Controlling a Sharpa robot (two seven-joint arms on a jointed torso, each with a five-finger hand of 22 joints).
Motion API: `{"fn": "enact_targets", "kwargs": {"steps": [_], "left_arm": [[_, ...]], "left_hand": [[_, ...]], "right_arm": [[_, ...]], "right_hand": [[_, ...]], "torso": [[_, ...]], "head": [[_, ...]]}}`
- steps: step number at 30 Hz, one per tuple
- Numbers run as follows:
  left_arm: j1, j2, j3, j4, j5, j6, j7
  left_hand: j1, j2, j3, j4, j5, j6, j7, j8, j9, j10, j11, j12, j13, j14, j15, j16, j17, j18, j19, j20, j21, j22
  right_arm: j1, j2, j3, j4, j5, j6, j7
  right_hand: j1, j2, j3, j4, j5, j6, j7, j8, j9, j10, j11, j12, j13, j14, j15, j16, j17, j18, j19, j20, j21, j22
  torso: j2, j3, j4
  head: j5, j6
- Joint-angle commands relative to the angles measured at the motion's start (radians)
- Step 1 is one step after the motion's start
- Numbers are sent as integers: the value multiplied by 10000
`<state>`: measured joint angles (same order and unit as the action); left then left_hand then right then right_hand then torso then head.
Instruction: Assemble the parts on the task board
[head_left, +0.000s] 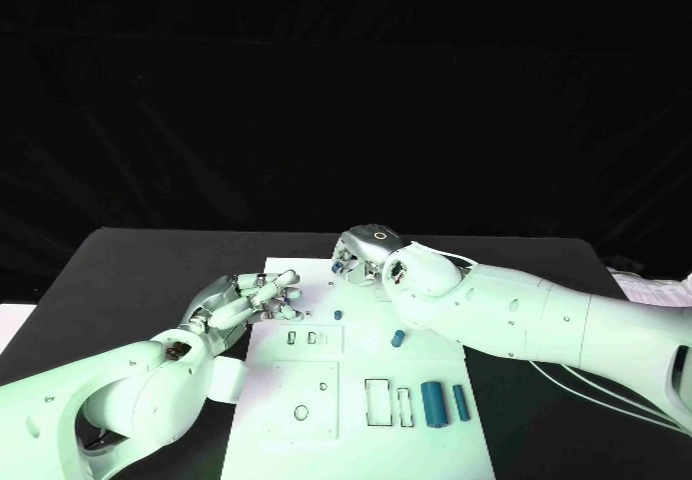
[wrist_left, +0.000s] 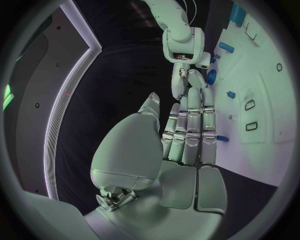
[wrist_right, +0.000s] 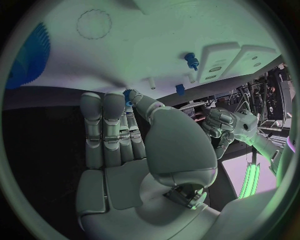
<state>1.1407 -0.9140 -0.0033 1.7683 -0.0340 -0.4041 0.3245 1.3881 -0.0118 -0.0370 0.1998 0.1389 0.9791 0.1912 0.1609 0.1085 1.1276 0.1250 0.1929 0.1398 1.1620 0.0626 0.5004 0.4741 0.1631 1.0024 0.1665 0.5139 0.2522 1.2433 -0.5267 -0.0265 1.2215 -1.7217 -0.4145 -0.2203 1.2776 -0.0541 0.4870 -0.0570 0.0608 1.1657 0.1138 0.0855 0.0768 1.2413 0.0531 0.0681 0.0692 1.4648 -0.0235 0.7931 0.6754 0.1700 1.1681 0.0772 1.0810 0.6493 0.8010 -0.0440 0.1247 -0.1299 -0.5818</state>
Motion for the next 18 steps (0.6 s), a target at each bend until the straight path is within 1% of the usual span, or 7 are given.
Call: {"fn": "enact_targets", "kwargs": {"steps": [1,4,11,14,15,16,18], "left_arm": [[20,8,9,31,18,219,20],[25,5,9,32,18,230,18],[30,14,9,20,18,256,13],[31,16,9,15,18,263,11],[31,16,9,13,18,264,10],[31,14,9,11,18,263,9],[32,11,9,8,18,265,8]], "left_hand": [[34,58,21,-58,15,-42,44,-62,10,-66,28,-40,17,-58,18,9,9,175,9,63,-3,11],[34,58,21,-58,15,-42,44,-62,10,-66,28,-40,17,-58,18,9,9,175,9,63,-3,11],[56,74,24,-76,14,-43,45,-64,14,-72,29,-42,25,-62,18,8,23,176,7,64,-2,13],[56,74,24,-76,14,-43,45,-64,14,-72,29,-42,25,-62,18,8,23,176,7,64,-2,13],[56,74,24,-76,14,-43,45,-64,14,-72,29,-42,25,-62,18,8,23,176,7,64,-2,13],[56,74,24,-76,14,-43,45,-64,14,-72,29,-42,25,-62,18,8,23,176,7,64,-2,13],[56,74,24,-76,14,-43,45,-64,14,-72,29,-42,25,-62,18,8,23,176,7,64,-2,13]], "right_arm": [[3,49,5,-67,-238,118,-305],[2,75,5,-101,-265,178,-349],[1,117,5,-132,-283,510,-449],[1,121,5,-149,-282,493,-498],[2,119,5,-155,-263,432,-499],[2,116,5,-158,-236,352,-490],[2,97,4,-143,-173,117,-453]], "right_hand": [[-55,-24,-15,49,-33,8,32,1,220,-35,68,-55,-15,179,-6,36,8,-97,1,22,49,9],[-67,-46,-20,74,-34,-4,38,-8,223,-49,73,-55,-16,170,-1,53,19,-98,-8,26,60,18],[-87,-114,-35,123,-35,-50,57,-41,223,-109,92,-62,-22,144,13,74,23,-98,-34,39,83,32],[-98,-175,-44,165,-37,-111,86,-82,218,-188,116,-70,-29,105,33,29,-42,-89,-85,53,72,-8],[-135,-268,-71,201,-33,-241,148,-156,191,-327,163,-81,-44,26,72,-165,-253,-61,-212,74,-37,-206],[-190,-456,-128,255,-31,-517,273,-230,129,-627,246,-76,-57,-163,162,-629,-733,8,-512,128,-323,-684],[-273,-796,-352,367,-53,-1320,429,-242,-55,-1207,430,-78,-58,-379,275,-955,-1002,114,-979,252,-784,-1376]], "torso": [[12,-11,13],[14,-19,4],[35,-25,22],[41,-29,25],[43,-27,23],[45,-27,19],[47,-27,19]], "head": [[-7,-12],[18,-16],[-6,-23],[-12,-14],[-11,-3],[-6,2],[-1,3]]}}
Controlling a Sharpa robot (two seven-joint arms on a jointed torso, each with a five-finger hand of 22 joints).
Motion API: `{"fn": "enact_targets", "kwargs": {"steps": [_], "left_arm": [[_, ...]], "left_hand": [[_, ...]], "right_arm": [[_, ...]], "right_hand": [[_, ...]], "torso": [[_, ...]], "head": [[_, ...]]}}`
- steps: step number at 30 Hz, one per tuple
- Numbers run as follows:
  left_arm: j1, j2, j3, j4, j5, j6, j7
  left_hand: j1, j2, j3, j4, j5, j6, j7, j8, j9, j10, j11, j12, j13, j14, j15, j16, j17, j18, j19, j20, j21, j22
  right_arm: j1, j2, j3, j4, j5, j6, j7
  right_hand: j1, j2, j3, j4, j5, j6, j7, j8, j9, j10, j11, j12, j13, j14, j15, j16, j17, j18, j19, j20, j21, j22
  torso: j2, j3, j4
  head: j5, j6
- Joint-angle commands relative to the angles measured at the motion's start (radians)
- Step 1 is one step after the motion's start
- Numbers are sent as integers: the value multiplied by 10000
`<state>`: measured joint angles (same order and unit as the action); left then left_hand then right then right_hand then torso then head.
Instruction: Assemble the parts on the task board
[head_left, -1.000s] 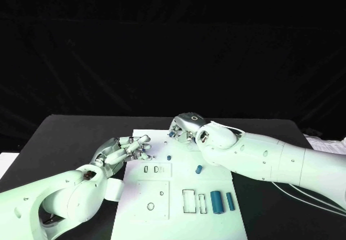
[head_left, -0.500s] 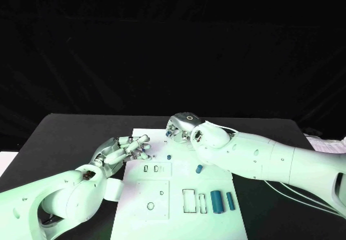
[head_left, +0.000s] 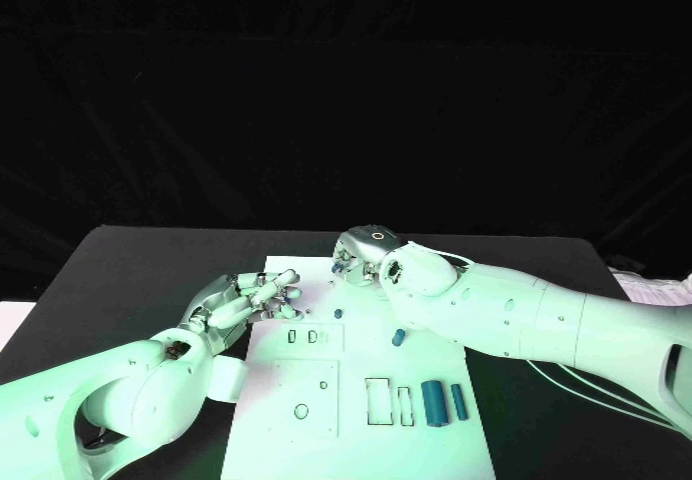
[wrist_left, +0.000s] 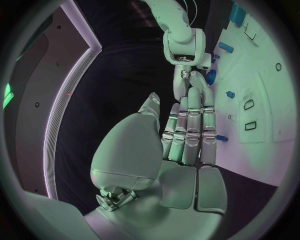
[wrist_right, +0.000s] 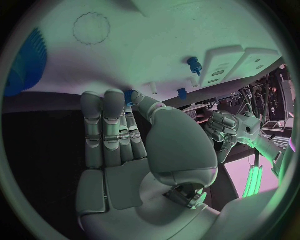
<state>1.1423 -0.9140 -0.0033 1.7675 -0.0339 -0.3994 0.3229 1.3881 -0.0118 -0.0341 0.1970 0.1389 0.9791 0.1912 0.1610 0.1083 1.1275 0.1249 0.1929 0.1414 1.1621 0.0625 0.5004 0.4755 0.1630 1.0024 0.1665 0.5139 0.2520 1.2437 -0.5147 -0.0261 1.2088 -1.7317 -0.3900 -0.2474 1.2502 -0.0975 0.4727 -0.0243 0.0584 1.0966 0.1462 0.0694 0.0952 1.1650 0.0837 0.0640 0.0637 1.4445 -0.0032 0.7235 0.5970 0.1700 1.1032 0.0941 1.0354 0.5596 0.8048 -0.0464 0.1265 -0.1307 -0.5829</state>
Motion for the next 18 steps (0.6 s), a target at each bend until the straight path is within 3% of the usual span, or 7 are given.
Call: {"fn": "enact_targets", "kwargs": {"steps": [1,5,12,14,18], "left_arm": [[16,11,9,13,17,217,24],[16,4,8,-2,17,217,24],[16,-39,8,-29,17,216,24],[16,-56,7,-37,17,216,25],[16,-80,7,-59,19,234,24]], "left_hand": [[56,75,-5,-48,14,-43,45,-64,16,-72,29,-42,9,-63,18,8,9,177,7,64,-2,15],[56,75,-5,-48,14,-43,45,-64,16,-72,29,-42,9,-63,18,8,9,177,7,64,-2,15],[56,75,-5,-48,14,-43,45,-64,16,-72,29,-42,9,-63,18,8,9,177,7,64,-2,15],[56,75,-5,-48,14,-43,45,-64,16,-72,29,-42,9,-63,18,8,9,177,7,64,-2,15],[61,78,-7,-53,13,-42,45,-64,18,-74,29,-42,13,-65,18,7,13,177,6,64,-2,16]], "right_arm": [[-1,-41,0,9,-42,-243,-155],[-1,-201,1,227,143,-643,-9],[4,-1036,70,1193,635,-948,165],[16,-1413,117,1560,880,-955,212],[85,-2384,197,2413,1868,-839,294]], "right_hand": [[30,-471,-346,81,-30,-1035,126,-78,-306,-696,149,-33,1,-263,101,-357,-271,127,-412,128,-409,-533],[252,-514,-730,253,31,-1391,154,-69,-277,-972,169,24,40,-242,124,-511,-383,151,-452,176,-527,-626],[471,-436,-879,422,342,-1108,190,-1,-211,-647,171,164,87,-65,120,-475,-403,156,-337,176,-486,-647],[500,-424,-878,482,428,-989,187,15,-194,-444,145,236,106,14,100,-409,-380,151,-270,161,-417,-591],[548,-420,-758,638,789,-646,123,82,-149,657,-60,684,316,435,-57,1016,1007,-91,592,38,610,970]], "torso": [[10,-3,0],[15,2,9],[18,9,-21],[7,12,-57],[-33,22,-128]], "head": [[15,22],[-8,32],[-18,80],[-11,99],[-15,116]]}}
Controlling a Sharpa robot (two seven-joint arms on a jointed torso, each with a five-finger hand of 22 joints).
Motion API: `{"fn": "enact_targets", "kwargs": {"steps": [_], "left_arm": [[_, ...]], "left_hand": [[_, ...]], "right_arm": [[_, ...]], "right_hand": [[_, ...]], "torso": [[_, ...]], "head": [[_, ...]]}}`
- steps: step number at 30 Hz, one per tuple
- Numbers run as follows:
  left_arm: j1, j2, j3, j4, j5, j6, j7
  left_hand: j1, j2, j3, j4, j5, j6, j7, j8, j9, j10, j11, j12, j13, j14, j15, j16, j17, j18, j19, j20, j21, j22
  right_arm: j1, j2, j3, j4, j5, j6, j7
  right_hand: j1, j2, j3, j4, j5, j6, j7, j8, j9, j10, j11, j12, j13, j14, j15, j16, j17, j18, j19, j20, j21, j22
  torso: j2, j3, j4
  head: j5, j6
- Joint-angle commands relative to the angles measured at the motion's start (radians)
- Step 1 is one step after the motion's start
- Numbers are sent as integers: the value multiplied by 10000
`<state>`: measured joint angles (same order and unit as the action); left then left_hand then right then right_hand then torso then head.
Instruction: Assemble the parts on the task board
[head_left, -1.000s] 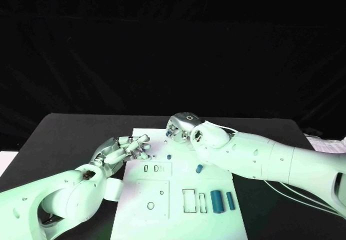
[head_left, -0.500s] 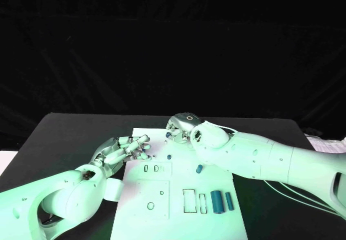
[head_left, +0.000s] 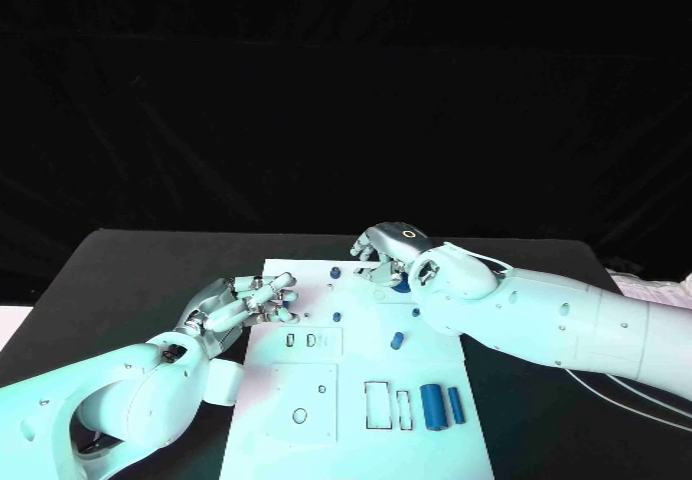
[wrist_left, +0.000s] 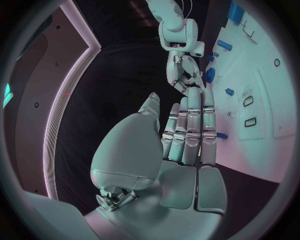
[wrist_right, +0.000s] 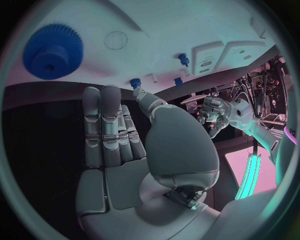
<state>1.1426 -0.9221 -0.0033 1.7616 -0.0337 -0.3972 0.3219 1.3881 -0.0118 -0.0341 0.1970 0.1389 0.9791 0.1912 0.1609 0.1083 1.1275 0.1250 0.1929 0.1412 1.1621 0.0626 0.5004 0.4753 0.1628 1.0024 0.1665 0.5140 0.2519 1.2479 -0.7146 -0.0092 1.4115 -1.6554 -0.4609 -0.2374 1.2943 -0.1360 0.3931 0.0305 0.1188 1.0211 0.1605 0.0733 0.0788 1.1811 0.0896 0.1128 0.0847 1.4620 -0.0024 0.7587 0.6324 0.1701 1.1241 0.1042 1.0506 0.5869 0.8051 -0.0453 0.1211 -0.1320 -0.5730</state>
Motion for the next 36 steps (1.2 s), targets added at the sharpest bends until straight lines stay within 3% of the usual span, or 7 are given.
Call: {"fn": "enact_targets", "kwargs": {"steps": [1,4,7,10,11,15,36], "left_arm": [[13,1,6,-6,17,218,33],[13,7,6,-24,26,235,33],[12,15,5,-37,30,247,32],[12,24,5,-45,33,255,34],[12,27,5,-49,33,257,34],[11,45,4,-58,34,266,36],[10,45,3,-60,35,290,40]], "left_hand": [[64,81,-9,-57,12,-42,46,-64,19,-76,29,-43,17,-68,19,6,20,179,5,65,-2,18],[64,81,-9,-57,12,-42,46,-64,19,-76,29,-43,17,-68,19,6,20,179,5,65,-2,18],[64,81,-9,-57,12,-42,46,-64,19,-76,29,-43,17,-68,19,6,20,179,5,65,-2,18],[70,84,-9,-63,12,-41,45,-64,21,-76,29,-43,20,-70,19,5,23,179,4,65,-2,19],[70,84,-9,-63,12,-41,45,-64,21,-76,29,-43,20,-70,19,5,23,179,4,65,-2,19],[70,84,-9,-63,12,-41,45,-64,21,-76,29,-43,20,-70,19,5,23,179,4,65,-2,19],[86,93,-6,-74,14,-38,43,-63,24,-76,28,-42,24,-74,18,3,29,180,3,66,-1,20]], "right_arm": [[55,-586,38,550,1301,-95,176],[80,-1089,55,908,1773,159,59],[90,-1382,61,1028,2094,479,-80],[95,-1556,64,1017,2308,771,-233],[96,-1596,65,1003,2349,861,-287],[96,-1711,65,930,2341,1211,-519],[-20,-1411,58,227,2188,1949,-824]], "right_hand": [[64,-72,27,148,410,73,-44,2,-1,786,-182,336,198,368,-110,1116,1107,-198,730,-107,860,1341],[-143,-293,-244,311,953,-64,-182,-58,-39,1666,-397,974,662,626,-282,2567,2577,-544,1807,-262,2114,3419],[-198,-408,-660,421,1064,-256,-295,-61,-66,2058,-505,1860,1501,673,-400,3727,3724,-740,2324,-400,2824,4571],[-27,-279,-1247,576,1133,-433,-318,22,-41,1171,-556,3522,3402,601,-255,4753,4740,-818,2509,-475,3320,5338],[-71,-270,-1338,628,1090,-513,-268,-14,-54,1408,-505,4343,4195,612,-336,4947,4979,-875,2554,-419,3392,5484],[72,-137,-1834,926,1108,-660,-234,-3,-34,801,-411,6519,6659,565,-283,5470,5496,-911,2547,-298,3612,5808],[271,-64,-2135,1207,1169,-631,-194,65,3,673,-395,7402,7813,574,-248,5829,5887,-941,2558,-245,3748,6028]], "torso": [[-45,14,-92],[-66,26,-150],[-82,32,-194],[-83,38,-211],[-84,41,-215],[-87,23,-169],[-58,21,-165]], "head": [[-9,21],[-12,61],[-5,72],[-12,79],[-19,81],[-130,84],[-84,17]]}}
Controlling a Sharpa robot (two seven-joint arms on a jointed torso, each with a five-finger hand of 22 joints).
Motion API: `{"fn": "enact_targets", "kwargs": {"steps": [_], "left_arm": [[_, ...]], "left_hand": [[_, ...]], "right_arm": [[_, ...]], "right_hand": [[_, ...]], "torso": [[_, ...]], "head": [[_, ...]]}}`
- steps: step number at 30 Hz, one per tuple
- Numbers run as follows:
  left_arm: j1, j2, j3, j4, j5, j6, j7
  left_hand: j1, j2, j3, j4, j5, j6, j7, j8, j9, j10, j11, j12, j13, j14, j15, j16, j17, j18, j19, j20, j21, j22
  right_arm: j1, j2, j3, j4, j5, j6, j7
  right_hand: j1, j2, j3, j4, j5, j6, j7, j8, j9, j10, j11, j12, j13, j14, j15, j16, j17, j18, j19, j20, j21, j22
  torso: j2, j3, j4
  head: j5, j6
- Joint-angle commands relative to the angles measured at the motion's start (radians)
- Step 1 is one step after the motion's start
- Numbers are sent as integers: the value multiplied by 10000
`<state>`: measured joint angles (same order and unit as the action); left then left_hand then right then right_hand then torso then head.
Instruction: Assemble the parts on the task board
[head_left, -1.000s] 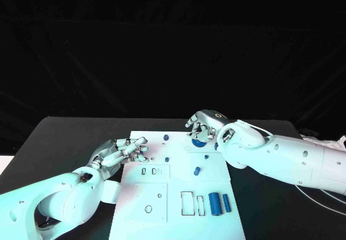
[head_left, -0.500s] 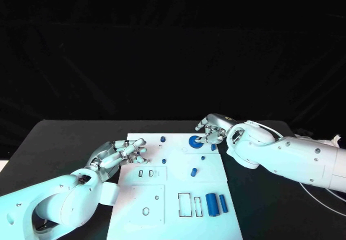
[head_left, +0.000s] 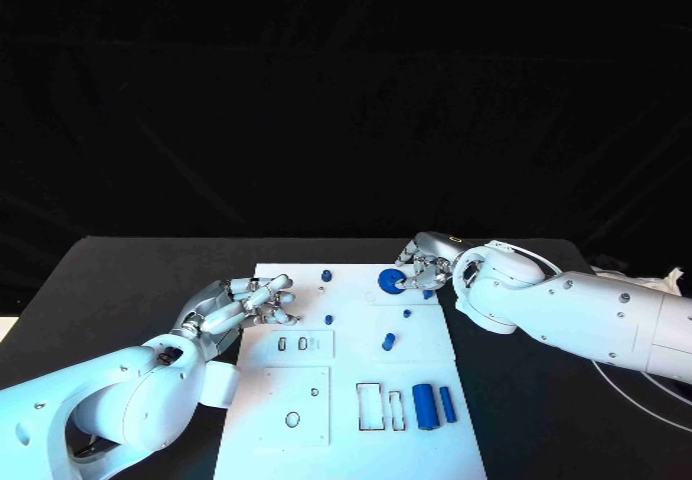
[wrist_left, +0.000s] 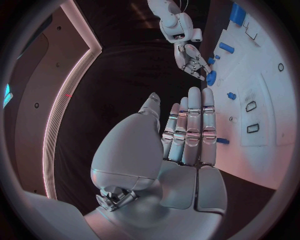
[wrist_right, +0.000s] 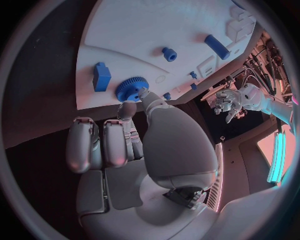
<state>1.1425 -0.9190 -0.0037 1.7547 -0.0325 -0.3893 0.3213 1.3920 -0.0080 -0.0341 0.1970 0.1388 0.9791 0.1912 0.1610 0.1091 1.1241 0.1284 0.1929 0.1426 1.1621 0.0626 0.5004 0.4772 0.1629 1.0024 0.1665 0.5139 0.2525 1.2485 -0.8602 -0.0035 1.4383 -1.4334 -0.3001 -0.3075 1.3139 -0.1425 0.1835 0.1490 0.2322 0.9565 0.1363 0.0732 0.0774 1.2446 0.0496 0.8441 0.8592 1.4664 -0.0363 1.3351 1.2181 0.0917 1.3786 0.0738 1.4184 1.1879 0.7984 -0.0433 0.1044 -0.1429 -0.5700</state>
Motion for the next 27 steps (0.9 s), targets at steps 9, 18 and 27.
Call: {"fn": "enact_targets", "kwargs": {"steps": [9,18,27], "left_arm": [[11,14,7,-2,23,157,-40],[11,16,7,-17,23,93,-126],[11,22,7,-25,23,105,-176]], "left_hand": [[65,67,-3,-88,14,-34,42,-62,20,-41,-9,-42,17,-78,17,2,19,180,1,66,-1,15],[233,217,86,-191,27,-34,35,-70,38,-54,-22,-54,48,-88,4,-2,79,187,-1,59,11,30],[325,261,134,-254,30,-39,33,-78,45,-63,-25,-67,58,-95,-2,-8,109,187,-4,54,18,40]], "right_arm": [[-57,190,0,-136,-201,370,-82],[-60,334,-1,-210,-237,380,-101],[-61,425,-2,-343,-225,438,-150]], "right_hand": [[-10,6,-156,166,63,84,36,117,38,152,2,469,497,533,91,150,120,-167,25,65,112,90],[-100,65,-236,314,96,113,30,142,47,192,0,651,729,530,91,197,164,-174,31,67,140,137],[-207,143,-289,464,110,126,27,157,52,191,1,714,837,534,94,248,222,-182,44,71,168,187]], "torso": [[11,-2,-1],[13,-3,8],[13,-7,13]], "head": [[-27,-82],[-48,-80],[-58,-114]]}}
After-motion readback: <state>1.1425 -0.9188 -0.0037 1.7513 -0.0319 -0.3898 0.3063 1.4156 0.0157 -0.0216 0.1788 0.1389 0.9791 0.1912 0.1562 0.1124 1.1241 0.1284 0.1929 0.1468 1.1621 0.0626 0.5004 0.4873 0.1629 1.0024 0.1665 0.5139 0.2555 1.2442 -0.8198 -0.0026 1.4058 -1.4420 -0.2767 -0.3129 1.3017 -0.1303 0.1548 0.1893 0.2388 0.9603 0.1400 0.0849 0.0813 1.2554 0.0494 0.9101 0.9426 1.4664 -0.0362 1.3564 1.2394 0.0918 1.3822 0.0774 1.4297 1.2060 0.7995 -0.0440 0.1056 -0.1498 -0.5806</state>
